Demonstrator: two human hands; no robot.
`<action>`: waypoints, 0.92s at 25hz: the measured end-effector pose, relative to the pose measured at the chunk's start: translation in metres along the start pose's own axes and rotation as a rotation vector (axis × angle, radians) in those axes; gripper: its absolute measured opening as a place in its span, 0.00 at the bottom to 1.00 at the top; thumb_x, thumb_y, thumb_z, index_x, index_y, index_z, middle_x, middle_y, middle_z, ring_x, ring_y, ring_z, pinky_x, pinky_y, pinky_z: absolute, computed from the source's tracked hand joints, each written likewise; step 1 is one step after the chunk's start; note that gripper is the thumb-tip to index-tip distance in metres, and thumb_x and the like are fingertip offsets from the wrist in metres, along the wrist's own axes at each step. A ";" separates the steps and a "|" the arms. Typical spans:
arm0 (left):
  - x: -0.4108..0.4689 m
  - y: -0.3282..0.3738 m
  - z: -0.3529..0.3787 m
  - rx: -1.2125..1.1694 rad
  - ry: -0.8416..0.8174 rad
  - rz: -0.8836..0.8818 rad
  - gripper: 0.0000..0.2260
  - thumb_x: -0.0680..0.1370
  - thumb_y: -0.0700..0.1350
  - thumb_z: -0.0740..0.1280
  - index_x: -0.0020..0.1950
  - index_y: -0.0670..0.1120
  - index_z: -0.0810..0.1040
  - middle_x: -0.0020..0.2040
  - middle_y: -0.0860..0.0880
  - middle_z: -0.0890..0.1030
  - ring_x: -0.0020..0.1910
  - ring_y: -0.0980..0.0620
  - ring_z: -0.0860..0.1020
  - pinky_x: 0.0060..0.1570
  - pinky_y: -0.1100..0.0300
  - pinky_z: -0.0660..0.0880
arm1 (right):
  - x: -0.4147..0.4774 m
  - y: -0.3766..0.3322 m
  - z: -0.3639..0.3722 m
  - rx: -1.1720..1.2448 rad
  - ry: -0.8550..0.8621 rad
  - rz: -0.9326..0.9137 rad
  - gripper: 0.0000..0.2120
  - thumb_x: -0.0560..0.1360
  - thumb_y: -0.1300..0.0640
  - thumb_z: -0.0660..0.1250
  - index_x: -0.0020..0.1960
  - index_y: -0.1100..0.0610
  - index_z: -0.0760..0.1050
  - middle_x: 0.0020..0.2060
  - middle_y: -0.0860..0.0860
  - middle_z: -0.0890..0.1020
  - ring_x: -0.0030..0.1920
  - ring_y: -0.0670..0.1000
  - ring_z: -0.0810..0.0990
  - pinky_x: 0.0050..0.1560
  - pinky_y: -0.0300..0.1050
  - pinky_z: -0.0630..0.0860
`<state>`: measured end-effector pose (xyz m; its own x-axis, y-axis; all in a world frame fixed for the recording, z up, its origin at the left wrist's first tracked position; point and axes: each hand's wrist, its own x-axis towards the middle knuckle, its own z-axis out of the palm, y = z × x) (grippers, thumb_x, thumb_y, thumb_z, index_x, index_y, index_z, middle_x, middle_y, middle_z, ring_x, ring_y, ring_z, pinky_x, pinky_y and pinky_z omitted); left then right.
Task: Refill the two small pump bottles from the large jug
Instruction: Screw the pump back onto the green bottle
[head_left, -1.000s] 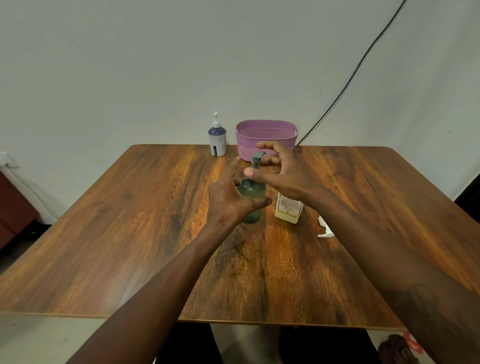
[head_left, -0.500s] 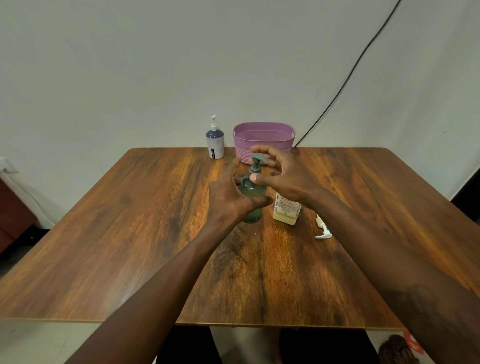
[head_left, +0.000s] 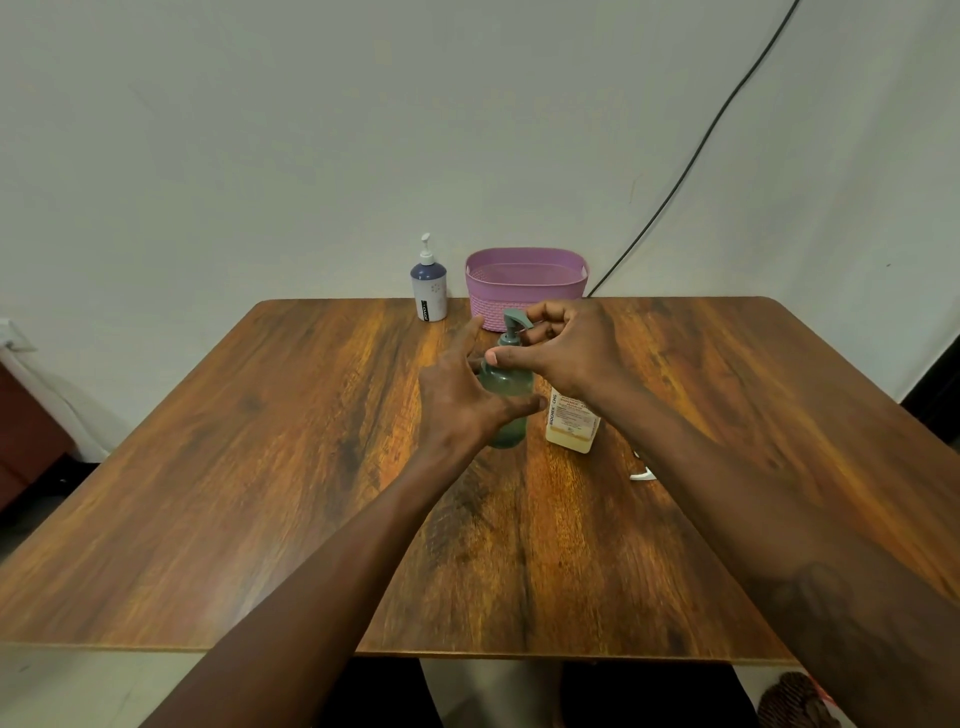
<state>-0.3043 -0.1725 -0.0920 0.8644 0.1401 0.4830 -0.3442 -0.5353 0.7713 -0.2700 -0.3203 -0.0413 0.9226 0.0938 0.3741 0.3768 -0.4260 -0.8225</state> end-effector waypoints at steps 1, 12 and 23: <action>0.000 -0.001 0.001 0.003 0.005 0.000 0.54 0.58 0.57 0.85 0.79 0.49 0.64 0.63 0.47 0.82 0.54 0.60 0.77 0.48 0.74 0.74 | 0.000 0.000 0.001 -0.007 0.013 0.007 0.24 0.61 0.49 0.86 0.52 0.57 0.84 0.38 0.48 0.87 0.39 0.43 0.87 0.40 0.42 0.85; 0.005 -0.005 0.011 0.025 0.052 0.038 0.54 0.58 0.56 0.85 0.79 0.48 0.65 0.63 0.47 0.82 0.56 0.56 0.81 0.52 0.65 0.79 | 0.002 -0.004 0.013 -0.108 0.193 0.086 0.23 0.59 0.46 0.86 0.47 0.55 0.84 0.39 0.48 0.86 0.39 0.45 0.85 0.34 0.36 0.79; 0.112 -0.015 0.028 -0.002 -0.015 0.098 0.52 0.59 0.63 0.83 0.78 0.52 0.65 0.63 0.50 0.82 0.55 0.56 0.81 0.52 0.57 0.82 | 0.093 0.007 -0.013 0.118 -0.088 -0.104 0.22 0.78 0.55 0.73 0.72 0.52 0.76 0.66 0.48 0.81 0.65 0.45 0.79 0.62 0.45 0.80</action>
<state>-0.1923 -0.1724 -0.0610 0.8320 0.0746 0.5497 -0.4281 -0.5438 0.7218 -0.1826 -0.3260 -0.0069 0.8796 0.2128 0.4254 0.4732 -0.3015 -0.8277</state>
